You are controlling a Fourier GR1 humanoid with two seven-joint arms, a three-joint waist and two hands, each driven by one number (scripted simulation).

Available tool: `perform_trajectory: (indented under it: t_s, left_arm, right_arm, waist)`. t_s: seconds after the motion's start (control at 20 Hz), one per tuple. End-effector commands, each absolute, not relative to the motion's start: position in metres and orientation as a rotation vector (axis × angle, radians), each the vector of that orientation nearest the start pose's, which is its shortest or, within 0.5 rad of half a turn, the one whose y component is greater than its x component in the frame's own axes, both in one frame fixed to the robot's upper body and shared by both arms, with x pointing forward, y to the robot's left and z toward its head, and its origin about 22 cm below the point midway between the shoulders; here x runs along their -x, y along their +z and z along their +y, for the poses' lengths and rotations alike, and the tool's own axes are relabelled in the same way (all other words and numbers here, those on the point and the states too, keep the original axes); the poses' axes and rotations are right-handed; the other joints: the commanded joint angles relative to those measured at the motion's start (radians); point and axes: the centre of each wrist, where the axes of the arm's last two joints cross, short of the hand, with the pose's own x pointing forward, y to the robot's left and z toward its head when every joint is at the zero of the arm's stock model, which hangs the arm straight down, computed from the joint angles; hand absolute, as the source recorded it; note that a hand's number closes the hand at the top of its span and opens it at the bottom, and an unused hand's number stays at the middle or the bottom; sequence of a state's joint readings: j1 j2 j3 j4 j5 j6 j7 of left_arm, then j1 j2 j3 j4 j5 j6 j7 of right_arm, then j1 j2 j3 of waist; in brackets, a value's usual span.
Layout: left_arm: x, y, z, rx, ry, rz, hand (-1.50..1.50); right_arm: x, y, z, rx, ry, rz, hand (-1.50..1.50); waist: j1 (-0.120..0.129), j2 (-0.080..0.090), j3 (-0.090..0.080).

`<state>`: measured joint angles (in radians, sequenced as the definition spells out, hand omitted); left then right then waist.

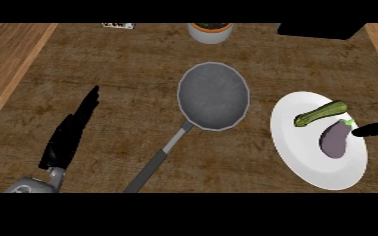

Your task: Pick the eggplant from the plate and place it in the pan

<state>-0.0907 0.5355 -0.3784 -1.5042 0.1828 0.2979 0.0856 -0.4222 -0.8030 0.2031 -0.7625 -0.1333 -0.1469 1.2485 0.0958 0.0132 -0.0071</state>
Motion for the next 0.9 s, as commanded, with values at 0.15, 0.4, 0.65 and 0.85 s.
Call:
perform_trajectory:
  t_s: [0.15, 0.4, 0.65, 0.85]
  left_arm:
    - [-0.245, 0.007, 0.267, -0.269, -0.334, -1.416, 0.00]
    - [-0.246, 0.014, 0.271, -0.278, -0.340, -1.435, 0.00]
    - [-0.242, 0.004, 0.255, -0.268, -0.329, -1.420, 0.00]
    - [-0.249, 0.014, 0.263, -0.285, -0.326, -1.425, 0.00]
  right_arm:
    - [-0.344, 0.057, -0.443, 0.590, -0.103, 0.344, -1.50]
    - [-0.355, 0.052, -0.445, 0.491, -0.115, 0.410, -1.50]
    - [-0.366, 0.038, -0.430, 0.416, -0.045, 0.484, -1.50]
    - [-0.362, 0.023, -0.428, 0.334, 0.015, 0.564, -1.50]
  waist:
    - [-0.003, 0.006, 0.003]
    - [0.004, 0.007, 0.005]
    - [0.006, 0.011, 0.006]
    - [-0.003, 0.012, 0.007]
